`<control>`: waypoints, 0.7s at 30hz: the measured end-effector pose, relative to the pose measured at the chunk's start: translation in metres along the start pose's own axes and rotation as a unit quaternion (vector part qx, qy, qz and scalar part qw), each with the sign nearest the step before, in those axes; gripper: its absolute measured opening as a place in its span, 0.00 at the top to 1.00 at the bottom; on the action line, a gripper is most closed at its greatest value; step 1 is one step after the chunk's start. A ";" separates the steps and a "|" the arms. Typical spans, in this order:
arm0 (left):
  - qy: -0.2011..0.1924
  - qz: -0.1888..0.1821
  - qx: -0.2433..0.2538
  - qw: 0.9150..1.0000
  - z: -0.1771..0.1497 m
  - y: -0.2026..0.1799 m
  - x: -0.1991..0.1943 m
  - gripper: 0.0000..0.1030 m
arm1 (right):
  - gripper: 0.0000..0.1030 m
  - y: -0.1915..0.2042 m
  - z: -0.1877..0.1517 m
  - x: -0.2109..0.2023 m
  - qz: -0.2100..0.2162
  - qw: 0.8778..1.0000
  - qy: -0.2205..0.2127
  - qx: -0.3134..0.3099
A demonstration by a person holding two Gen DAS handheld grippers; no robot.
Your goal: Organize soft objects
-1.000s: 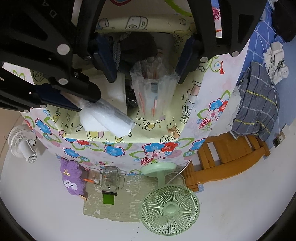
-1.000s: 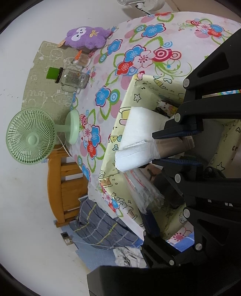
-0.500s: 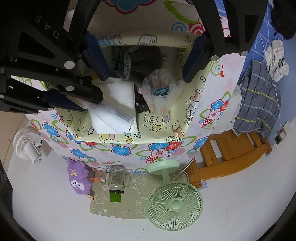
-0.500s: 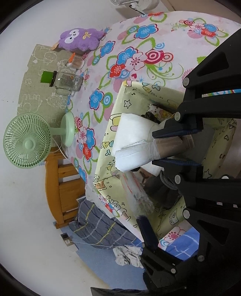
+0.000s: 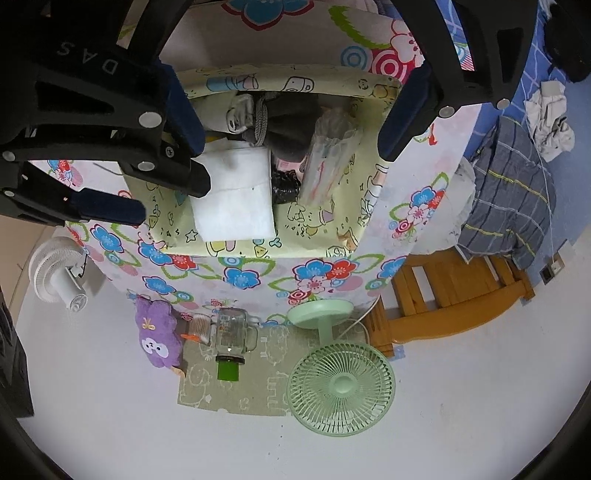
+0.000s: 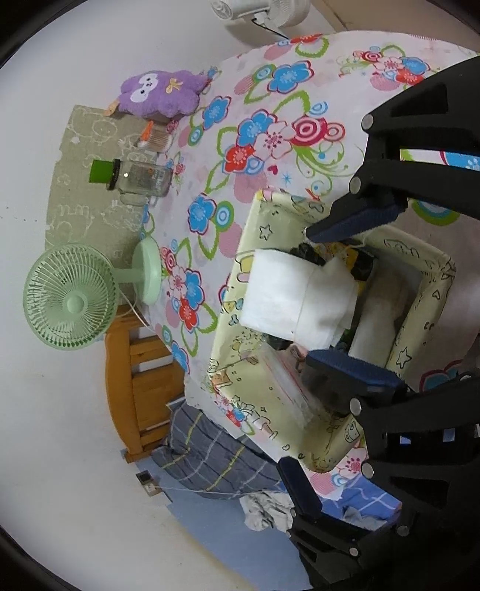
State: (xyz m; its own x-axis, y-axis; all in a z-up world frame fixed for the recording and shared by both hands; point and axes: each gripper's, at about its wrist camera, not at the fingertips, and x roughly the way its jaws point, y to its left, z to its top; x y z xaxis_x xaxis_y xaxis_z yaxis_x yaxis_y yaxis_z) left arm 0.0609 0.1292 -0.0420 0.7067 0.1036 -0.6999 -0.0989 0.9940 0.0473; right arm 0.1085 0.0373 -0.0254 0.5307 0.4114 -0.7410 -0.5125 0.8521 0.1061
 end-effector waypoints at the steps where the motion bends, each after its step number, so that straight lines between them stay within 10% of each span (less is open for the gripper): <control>1: -0.002 0.001 -0.001 1.000 0.001 -0.001 -0.002 0.06 | 0.33 -0.002 0.001 -0.003 -0.002 1.000 -0.004 0.002; 21: -0.029 -0.006 -0.002 1.000 0.015 -0.036 -0.025 0.00 | 0.08 -0.040 -0.009 -0.053 -0.054 0.995 -0.072 0.038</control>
State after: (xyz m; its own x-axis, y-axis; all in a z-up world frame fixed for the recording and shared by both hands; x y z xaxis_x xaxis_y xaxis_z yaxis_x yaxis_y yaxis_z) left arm 0.0577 0.0914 -0.0155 0.7470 0.0940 -0.6581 -0.0932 0.9950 0.0363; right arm 0.0949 -0.0217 0.0042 0.6749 0.3529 -0.6480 -0.3971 0.9139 0.0841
